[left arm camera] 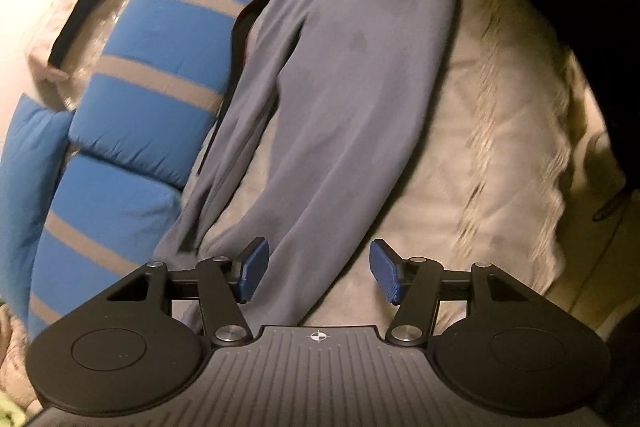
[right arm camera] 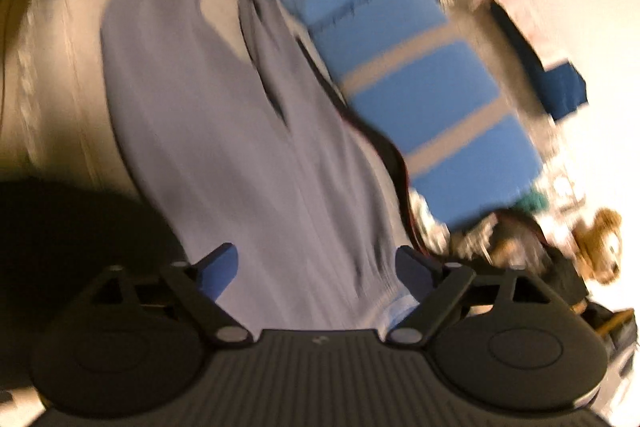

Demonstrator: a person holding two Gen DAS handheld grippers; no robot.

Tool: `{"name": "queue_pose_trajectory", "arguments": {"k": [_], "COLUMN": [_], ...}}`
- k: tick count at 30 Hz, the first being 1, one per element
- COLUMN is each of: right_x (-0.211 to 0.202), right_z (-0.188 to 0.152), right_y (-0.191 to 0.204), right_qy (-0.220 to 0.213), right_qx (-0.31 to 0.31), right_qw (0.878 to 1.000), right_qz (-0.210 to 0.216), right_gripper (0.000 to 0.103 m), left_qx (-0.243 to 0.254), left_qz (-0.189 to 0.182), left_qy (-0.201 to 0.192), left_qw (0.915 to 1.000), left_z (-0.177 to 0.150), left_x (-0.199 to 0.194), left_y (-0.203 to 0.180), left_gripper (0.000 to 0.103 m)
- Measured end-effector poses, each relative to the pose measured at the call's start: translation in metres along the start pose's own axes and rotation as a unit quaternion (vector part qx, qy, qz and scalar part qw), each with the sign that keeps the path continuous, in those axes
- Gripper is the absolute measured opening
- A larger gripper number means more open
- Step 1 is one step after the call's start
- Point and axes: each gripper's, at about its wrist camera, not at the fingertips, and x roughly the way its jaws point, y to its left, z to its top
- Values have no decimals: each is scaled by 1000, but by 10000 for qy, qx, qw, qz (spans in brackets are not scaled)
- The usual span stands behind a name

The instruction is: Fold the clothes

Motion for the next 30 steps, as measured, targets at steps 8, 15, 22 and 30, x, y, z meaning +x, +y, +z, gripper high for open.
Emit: {"name": "queue_pose_trajectory", "arguments": {"k": [8, 15, 22, 30], "right_x": [3, 30, 56, 82], "right_z": [65, 102, 134, 138], "right_y": [55, 89, 116, 114], "right_qy": [-724, -913, -1203, -1202], "right_qx": [243, 792, 1319, 2587], "right_qw": [9956, 9898, 9803, 9488], "right_qz": [538, 748, 846, 1355], "right_gripper": [102, 103, 103, 103], "left_qx": [-242, -1671, -3079, -3131], "left_qz": [200, 420, 757, 907], "left_qy": [385, 735, 1067, 1739], "left_qw": [9988, 9823, 9424, 9292], "left_z": [-38, -82, -111, -135], "left_x": [6, 21, 80, 157], "left_y": [27, 100, 157, 179], "left_gripper": [54, 54, 54, 54]}}
